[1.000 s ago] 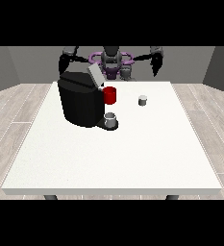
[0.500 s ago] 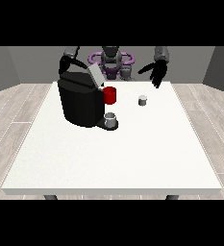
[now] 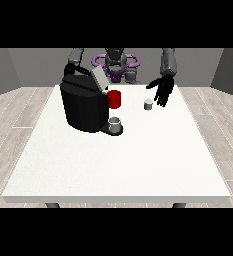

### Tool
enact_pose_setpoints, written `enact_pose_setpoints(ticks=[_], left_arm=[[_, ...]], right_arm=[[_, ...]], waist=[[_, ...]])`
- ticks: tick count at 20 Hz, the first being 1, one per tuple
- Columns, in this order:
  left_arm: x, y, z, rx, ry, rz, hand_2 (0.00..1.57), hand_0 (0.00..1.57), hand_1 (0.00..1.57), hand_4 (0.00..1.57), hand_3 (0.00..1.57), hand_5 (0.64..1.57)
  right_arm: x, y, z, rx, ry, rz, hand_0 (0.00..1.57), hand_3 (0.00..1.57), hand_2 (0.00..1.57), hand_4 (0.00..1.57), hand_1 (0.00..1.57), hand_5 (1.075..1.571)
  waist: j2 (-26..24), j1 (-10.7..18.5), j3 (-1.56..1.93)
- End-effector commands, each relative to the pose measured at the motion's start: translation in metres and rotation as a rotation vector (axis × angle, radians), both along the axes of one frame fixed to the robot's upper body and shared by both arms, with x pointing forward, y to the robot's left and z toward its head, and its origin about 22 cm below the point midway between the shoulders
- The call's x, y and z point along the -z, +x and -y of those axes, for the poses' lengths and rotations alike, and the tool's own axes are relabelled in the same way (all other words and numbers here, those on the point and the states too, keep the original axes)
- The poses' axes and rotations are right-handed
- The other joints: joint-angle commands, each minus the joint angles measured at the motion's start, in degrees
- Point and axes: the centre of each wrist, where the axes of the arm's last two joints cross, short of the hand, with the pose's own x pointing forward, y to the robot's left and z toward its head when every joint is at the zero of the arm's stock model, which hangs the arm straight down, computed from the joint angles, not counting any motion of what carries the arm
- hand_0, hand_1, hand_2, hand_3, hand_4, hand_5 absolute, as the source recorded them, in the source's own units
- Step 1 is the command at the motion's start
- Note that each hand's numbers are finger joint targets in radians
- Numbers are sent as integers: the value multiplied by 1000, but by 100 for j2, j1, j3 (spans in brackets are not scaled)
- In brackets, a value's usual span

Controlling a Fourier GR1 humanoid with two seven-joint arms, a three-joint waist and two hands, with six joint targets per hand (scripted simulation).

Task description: Insert the coffee pod into the coffee machine and close the lid

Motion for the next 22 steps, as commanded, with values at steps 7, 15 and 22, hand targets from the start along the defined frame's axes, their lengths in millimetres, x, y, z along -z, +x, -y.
enact_pose_setpoints(ticks=[7,15,22], left_arm=[[27,15,16,2,137,98,877,760,760,0,622,1571],[5,39,36,62,324,115,1039,941,941,429,871,1571],[31,34,27,63,489,31,1003,877,877,284,820,1571]], right_arm=[[6,18,-4,-9,36,-32,0,0,0,0,0,1571],[29,21,-5,-41,20,-73,0,0,0,0,0,1571],[18,26,2,-98,38,-44,0,0,0,0,0,1571]], waist=[[279,105,-1],[177,61,4],[318,-248,3]])
